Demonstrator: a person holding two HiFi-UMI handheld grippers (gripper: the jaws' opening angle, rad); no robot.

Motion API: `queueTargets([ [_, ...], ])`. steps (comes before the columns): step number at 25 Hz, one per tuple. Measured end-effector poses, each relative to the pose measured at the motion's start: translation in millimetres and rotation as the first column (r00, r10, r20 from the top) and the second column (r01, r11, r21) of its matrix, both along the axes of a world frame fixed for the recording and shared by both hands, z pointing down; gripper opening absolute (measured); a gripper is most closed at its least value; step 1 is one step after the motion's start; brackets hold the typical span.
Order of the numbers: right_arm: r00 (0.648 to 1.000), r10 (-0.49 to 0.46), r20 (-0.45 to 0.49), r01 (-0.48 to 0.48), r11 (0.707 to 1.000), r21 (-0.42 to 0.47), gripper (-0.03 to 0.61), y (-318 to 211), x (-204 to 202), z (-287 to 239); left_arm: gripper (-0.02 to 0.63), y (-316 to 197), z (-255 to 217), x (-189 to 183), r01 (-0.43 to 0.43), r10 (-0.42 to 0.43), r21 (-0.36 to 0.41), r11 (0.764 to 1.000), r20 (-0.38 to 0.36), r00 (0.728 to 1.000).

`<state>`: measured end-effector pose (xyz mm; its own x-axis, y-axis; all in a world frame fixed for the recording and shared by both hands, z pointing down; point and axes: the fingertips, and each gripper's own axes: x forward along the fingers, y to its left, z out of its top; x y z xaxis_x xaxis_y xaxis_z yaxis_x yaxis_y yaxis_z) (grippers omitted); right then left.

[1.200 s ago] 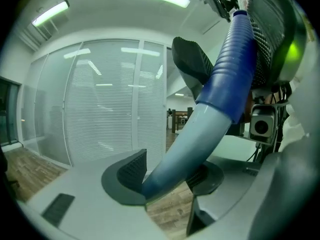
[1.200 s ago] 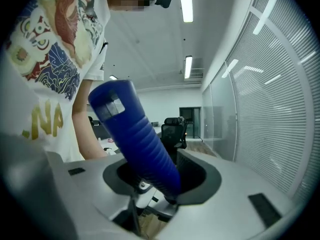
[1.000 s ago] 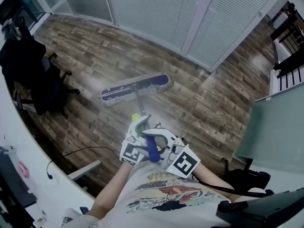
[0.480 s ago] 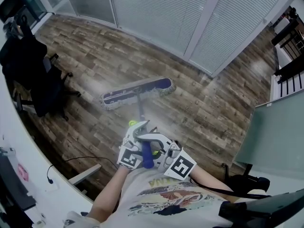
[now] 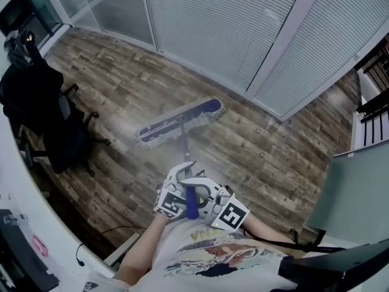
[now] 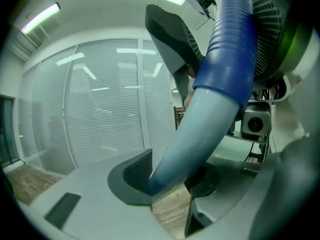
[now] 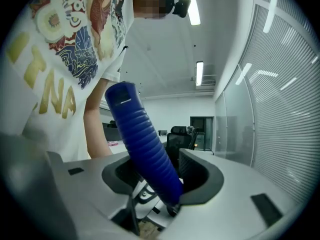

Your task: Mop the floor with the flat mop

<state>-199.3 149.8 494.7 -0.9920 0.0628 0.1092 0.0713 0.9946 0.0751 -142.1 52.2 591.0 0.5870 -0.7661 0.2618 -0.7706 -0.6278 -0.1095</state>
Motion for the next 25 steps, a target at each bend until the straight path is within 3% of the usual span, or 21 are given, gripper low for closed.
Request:
queueTargets([
  [7,0.998,0.046,0.042,-0.047,0.998,0.036,0.204,-118.1,-94.1,-17.7,0.149,-115.3,-17.8,-91.8,0.008,-0.008,0.001,1.0,-0.035,0.999],
  [12,0.961,0.12,0.248,-0.112,0.993,-0.048,0.209,-199.9,-129.4,-54.1,0.147,-191.9,-31.3,-125.8,0.046,-0.044,0.026,0.999,-0.075,0.996],
  [17,0.963,0.106,0.246,-0.098,0.994,-0.042,0.216,-260.0,-143.2,-52.3,0.147,-251.7,-31.1,-141.1,0.054,-0.052,0.028,0.998,-0.078,0.996],
  [25,0.974,0.116,0.193,-0.094,0.988,-0.118,0.224,-344.3,-159.4,-48.1,0.147,-331.2,-40.9,-160.7,0.059,-0.057,0.02,0.998,-0.082,0.995],
])
